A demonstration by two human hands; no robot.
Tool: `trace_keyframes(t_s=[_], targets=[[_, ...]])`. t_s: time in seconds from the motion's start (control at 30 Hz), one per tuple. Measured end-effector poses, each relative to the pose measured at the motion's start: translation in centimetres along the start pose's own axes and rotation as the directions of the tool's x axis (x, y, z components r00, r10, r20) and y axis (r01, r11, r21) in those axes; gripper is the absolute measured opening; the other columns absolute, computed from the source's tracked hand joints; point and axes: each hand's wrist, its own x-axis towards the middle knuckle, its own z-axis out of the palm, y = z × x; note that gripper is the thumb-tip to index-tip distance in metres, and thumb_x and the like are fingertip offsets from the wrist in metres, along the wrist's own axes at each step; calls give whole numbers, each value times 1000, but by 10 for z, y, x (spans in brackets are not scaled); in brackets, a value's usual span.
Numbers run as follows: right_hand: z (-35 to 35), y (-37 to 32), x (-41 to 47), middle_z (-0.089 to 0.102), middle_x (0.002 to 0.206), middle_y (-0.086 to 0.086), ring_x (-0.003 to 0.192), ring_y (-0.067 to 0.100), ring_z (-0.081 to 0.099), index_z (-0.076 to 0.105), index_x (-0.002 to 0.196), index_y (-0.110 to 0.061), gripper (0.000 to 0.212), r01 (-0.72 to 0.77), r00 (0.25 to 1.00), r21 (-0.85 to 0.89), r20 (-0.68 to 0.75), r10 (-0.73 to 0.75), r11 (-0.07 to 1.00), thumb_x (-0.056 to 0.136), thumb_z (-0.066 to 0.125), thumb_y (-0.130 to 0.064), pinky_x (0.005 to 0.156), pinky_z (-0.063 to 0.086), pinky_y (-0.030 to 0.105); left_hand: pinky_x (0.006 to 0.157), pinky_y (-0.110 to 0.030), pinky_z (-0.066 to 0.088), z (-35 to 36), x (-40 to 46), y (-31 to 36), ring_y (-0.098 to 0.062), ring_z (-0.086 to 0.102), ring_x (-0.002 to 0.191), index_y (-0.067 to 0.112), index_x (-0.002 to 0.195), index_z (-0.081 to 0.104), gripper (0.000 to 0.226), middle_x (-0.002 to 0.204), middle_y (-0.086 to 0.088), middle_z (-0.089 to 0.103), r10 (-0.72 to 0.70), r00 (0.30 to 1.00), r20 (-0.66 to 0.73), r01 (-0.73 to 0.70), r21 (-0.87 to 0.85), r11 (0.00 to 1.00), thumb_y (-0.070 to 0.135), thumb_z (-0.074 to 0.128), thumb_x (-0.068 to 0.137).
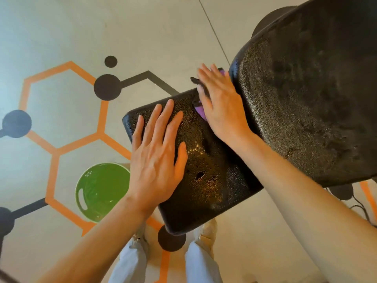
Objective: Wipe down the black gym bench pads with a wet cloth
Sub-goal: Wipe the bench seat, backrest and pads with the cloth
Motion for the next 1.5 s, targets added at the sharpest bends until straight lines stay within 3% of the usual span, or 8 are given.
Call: trace_keyframes(t_s=[0.2, 0.43, 0.63, 0.8, 1.0, 1.13, 1.3, 1.5], targets=[[-19, -2, -123, 28, 156, 6, 148, 16, 20, 35, 146, -6, 49, 37, 995, 24, 87, -39, 999, 100, 40, -19, 120, 23, 43, 124, -45, 8, 1, 0, -3, -20, 15, 152, 17, 149, 36, 54, 162, -3, 24, -8, 1000, -18, 8, -26, 1000, 33, 42, 98], [-3, -10, -29, 17, 160, 9, 149, 21, 10, 21, 150, -7, 52, -147, 989, -7, -4, 147, 989, 103, 32, -25, 123, 12, 41, 125, -43, 2, -2, -5, -4, -21, 7, 153, 14, 152, 31, 56, 163, -4, 20, -12, 998, -63, 7, -86, 996, 28, 45, 99], [-13, -14, -98, 22, 159, 3, 149, 18, 13, 32, 148, -10, 49, -8, 996, -14, 86, 9, 1000, 101, 32, -26, 123, 8, 39, 125, -40, 8, 0, -21, -14, -22, 3, 153, 5, 153, 25, 60, 164, -11, 14, -126, 987, -96, 111, -151, 982, 29, 37, 99], [2, -25, -18, 29, 156, 7, 148, 21, 17, 37, 145, -9, 46, -169, 985, 19, -32, 170, 985, 103, 35, -27, 122, 14, 42, 125, -37, 6, 6, -19, -14, -25, 5, 152, 3, 152, 26, 59, 163, -13, 15, -124, 985, -118, 103, -167, 980, 29, 35, 99], [-12, -16, -50, 24, 158, 4, 149, 18, 14, 32, 147, -10, 48, 174, 969, 17, 174, -174, 985, 102, 37, -26, 123, 5, 33, 124, -31, 0, 3, -19, -14, -23, 4, 153, 6, 154, 22, 60, 164, -10, 12, -132, 987, -96, 115, -163, 980, 32, 32, 100], [2, -32, -18, 26, 157, 6, 149, 21, 14, 38, 144, -10, 44, -164, 986, 20, -6, 165, 986, 103, 34, -26, 123, 8, 42, 124, -30, -2, 7, -20, -15, -23, 4, 153, 8, 154, 21, 61, 164, -9, 12, -136, 986, -95, 116, -185, 976, 32, 33, 99], [2, -38, -26, 28, 156, 9, 147, 20, 22, 31, 147, -7, 49, 144, 982, 10, 120, -144, 990, 102, 36, -26, 123, 14, 36, 124, -33, 1, 7, -21, -15, -23, 2, 153, 8, 154, 21, 61, 164, -10, 11, -130, 987, -93, 113, -177, 978, 32, 33, 100], [8, -31, -10, 25, 157, 9, 149, 22, 11, 36, 145, -6, 56, -201, 979, 37, -3, 202, 979, 100, 40, -40, 122, 12, 43, 125, -38, 5, 9, -21, -15, -25, 3, 153, 6, 154, 20, 60, 164, -10, 11, -122, 988, -94, 104, -183, 978, 29, 35, 100]])
